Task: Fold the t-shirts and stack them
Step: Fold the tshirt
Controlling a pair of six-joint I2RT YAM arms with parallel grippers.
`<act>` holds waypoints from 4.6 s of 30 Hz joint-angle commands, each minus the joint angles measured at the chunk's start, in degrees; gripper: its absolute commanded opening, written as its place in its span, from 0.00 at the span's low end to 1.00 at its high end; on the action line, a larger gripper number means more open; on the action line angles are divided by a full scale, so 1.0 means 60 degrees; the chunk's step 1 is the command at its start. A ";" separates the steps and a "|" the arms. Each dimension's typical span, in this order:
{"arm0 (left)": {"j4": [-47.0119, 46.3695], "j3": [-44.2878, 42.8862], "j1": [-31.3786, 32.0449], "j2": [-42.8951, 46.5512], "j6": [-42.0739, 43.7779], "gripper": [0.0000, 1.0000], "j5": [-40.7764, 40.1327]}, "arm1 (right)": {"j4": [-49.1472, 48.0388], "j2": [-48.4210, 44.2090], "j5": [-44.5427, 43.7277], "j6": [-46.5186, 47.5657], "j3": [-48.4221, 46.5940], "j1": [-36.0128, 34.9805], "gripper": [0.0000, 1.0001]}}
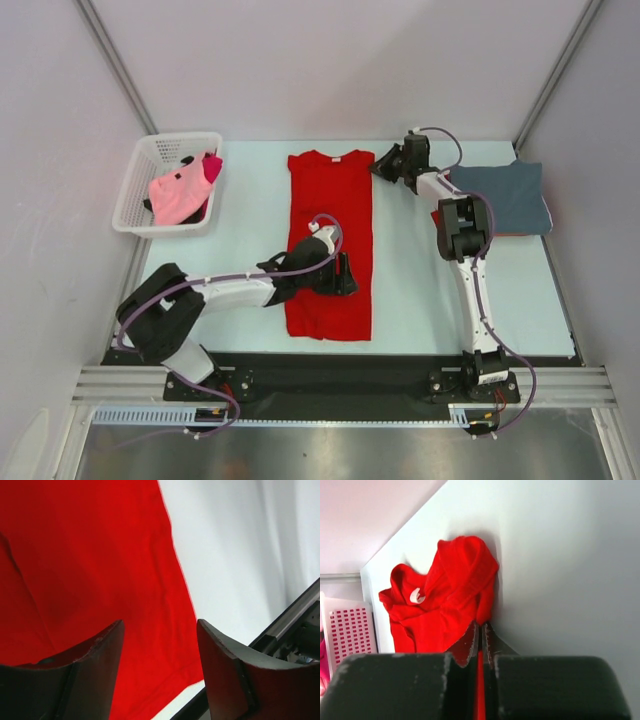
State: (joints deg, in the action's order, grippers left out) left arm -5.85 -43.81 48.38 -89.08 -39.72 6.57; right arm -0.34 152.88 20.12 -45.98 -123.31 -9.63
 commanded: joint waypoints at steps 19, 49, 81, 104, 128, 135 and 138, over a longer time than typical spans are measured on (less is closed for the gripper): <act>0.2658 0.0474 0.0244 0.3607 -0.0044 0.75 -0.1343 | 0.0876 -0.3459 -0.0131 0.1671 0.2421 0.0111 0.57; 0.2982 0.3845 -0.1164 0.5164 -0.1084 0.51 -0.0889 | 0.3704 -1.2486 -0.2987 0.1760 1.3021 -0.4620 0.39; 0.4387 0.4548 -0.1618 0.6744 -0.0982 0.32 -0.0627 | 0.3411 -1.3247 -0.2591 0.0075 1.4985 -0.6071 0.36; 0.3493 0.4475 -0.1589 0.6101 -0.1026 0.07 -0.0391 | 0.3015 -1.2076 -0.2606 -0.0174 1.4662 -0.6467 0.00; 0.4947 0.4798 -0.1618 0.8505 -0.2213 0.66 -0.0656 | 0.3631 -1.3732 -0.2548 -0.0057 1.5468 -0.5910 0.00; 0.3481 0.4767 -0.1604 0.6867 -0.2110 0.61 0.0003 | 0.3529 -1.3732 -0.2504 -0.0086 1.5453 -0.5910 0.00; 0.2822 0.4914 -0.1603 0.6483 -0.2183 0.59 0.0179 | 0.3513 -1.3717 -0.2504 -0.0086 1.5453 -0.5910 0.00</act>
State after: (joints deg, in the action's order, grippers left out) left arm 14.96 -14.50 38.98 -47.94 -52.60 5.85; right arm 19.79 71.61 4.95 -46.72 -30.76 -44.99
